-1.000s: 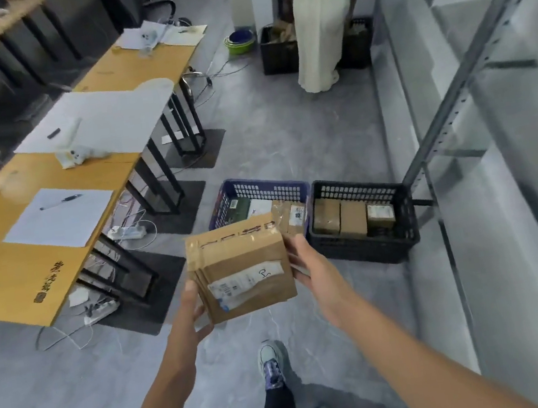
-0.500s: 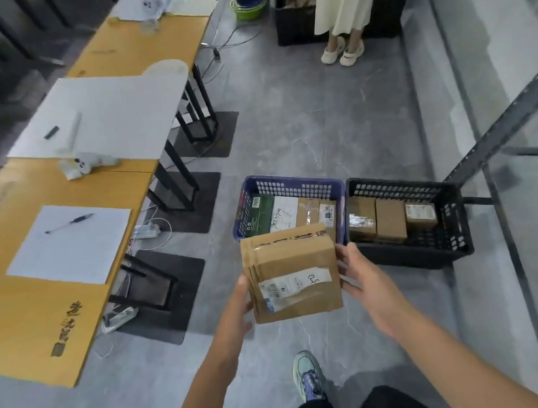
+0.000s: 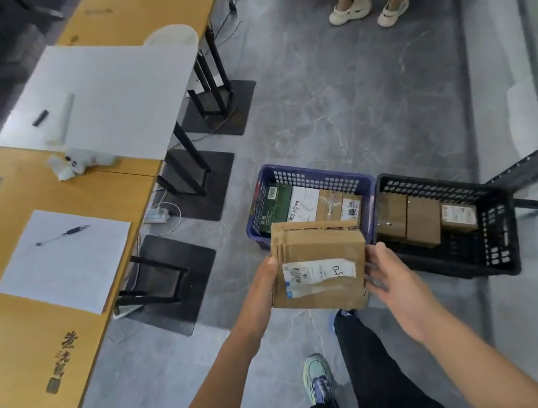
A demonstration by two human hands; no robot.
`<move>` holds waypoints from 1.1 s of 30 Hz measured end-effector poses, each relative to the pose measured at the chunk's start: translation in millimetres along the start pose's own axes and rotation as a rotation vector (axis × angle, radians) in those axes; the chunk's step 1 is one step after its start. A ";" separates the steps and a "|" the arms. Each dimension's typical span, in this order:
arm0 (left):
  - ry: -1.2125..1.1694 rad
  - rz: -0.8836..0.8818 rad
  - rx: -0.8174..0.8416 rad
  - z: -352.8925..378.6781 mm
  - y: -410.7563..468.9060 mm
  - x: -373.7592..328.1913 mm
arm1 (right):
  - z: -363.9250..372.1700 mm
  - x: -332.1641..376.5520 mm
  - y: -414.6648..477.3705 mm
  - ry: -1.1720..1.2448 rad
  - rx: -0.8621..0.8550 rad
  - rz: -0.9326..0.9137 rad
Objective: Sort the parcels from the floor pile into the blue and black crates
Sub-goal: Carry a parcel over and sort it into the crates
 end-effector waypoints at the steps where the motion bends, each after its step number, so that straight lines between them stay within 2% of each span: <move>1: 0.008 -0.018 -0.009 0.6 13.1 -6.2 | 0.4 5.1 14.8 0.003 0.003 0.015; 9: 0.043 -0.134 -0.078 6.9 116.2 -55.7 | -6.3 40.2 127.9 0.007 0.037 0.149; 19: 0.127 -0.204 -0.078 -7.6 287.7 -43.2 | 10.1 41.3 271.9 -0.012 0.007 0.219; 30: 0.434 0.029 0.052 -32.4 509.1 -6.4 | 38.5 -53.8 482.4 0.031 -0.064 0.270; 33: 0.634 0.099 0.079 -35.4 570.2 17.6 | 45.8 -70.9 530.4 0.031 -0.096 0.256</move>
Point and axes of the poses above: each hand's wrist, its own y-axis towards the middle knuckle, its own z-axis out of the palm, x = y × z, the point moved 2 cm from there along y, towards the middle knuckle, and after that the axes turned 12 degrees about y, right-handed, at the moved point
